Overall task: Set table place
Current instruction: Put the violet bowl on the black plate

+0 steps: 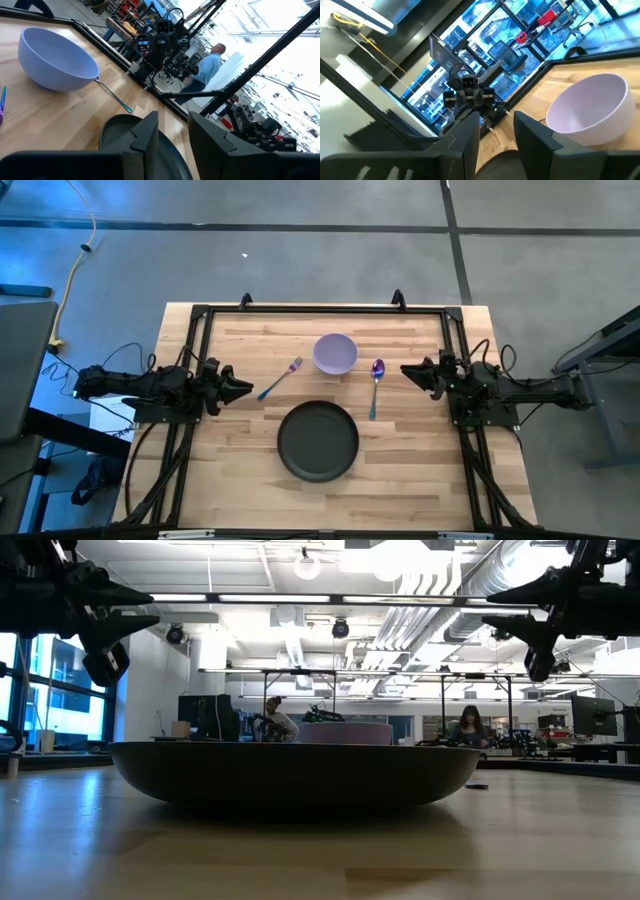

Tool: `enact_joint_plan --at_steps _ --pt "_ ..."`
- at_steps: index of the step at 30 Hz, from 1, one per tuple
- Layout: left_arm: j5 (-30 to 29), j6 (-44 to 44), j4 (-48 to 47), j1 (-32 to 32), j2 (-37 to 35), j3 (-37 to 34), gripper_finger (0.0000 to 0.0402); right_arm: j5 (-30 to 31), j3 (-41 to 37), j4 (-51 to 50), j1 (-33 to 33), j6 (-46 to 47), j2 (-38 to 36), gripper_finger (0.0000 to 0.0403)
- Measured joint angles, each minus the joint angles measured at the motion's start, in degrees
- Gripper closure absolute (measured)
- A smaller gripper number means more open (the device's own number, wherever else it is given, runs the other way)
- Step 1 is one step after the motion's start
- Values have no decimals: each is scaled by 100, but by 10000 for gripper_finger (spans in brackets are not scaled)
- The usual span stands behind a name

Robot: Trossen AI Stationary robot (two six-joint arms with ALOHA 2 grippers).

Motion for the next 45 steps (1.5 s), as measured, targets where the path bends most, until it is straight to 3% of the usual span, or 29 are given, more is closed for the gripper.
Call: enact_joint_plan --at_steps 6,15,23,27,32,45 --pt "-41 0 0 0 1 0 307 -54 63 215 2 641 472 289" --pt "-196 -16 0 0 -1 0 307 -106 1403 68 -2 -90 2195 289" --pt "-103 -280 -4 0 -1 0 307 248 2749 -2143 -308 869 3464 291" --pt "-100 -304 -7 0 0 0 307 246 3284 -2406 -461 1036 4209 301" --pt "-85 -392 -10 0 0 0 307 166 4022 -2598 -653 1056 5235 319" --pt "72 -616 -52 0 -1 0 307 -258 6487 -5257 -1333 255 6802 331"
